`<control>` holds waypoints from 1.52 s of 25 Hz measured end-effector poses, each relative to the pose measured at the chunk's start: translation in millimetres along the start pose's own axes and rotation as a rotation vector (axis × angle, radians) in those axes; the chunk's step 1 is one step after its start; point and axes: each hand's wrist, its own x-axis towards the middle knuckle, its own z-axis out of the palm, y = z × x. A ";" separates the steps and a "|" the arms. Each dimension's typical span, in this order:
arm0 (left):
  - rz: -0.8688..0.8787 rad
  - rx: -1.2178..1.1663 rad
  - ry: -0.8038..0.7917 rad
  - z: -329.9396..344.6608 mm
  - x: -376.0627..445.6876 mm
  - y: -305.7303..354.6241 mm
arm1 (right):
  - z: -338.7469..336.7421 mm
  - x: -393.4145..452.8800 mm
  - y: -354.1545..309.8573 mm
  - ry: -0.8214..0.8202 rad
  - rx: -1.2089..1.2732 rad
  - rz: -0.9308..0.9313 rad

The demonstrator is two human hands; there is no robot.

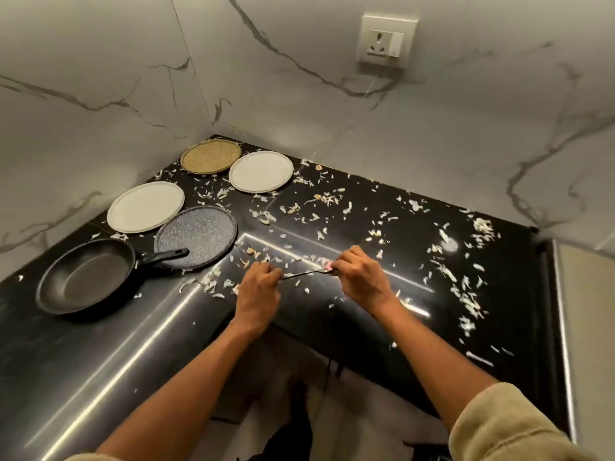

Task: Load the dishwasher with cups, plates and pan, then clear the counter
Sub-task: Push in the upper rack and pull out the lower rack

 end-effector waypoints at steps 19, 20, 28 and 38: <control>0.251 -0.121 -0.077 -78.2 -247.1 54.1 | -104.1 -265.6 -196.7 0.044 0.006 0.292; 0.269 -0.124 -0.081 -80.6 -260.2 57.2 | -108.7 -281.3 -208.0 0.040 0.002 0.309; 0.361 -0.226 -0.211 -83.1 -367.0 129.4 | -169.9 -421.1 -272.0 0.035 -0.077 0.553; 0.514 -0.314 -0.326 -63.5 -506.2 276.4 | -255.4 -633.9 -315.8 0.062 -0.155 0.828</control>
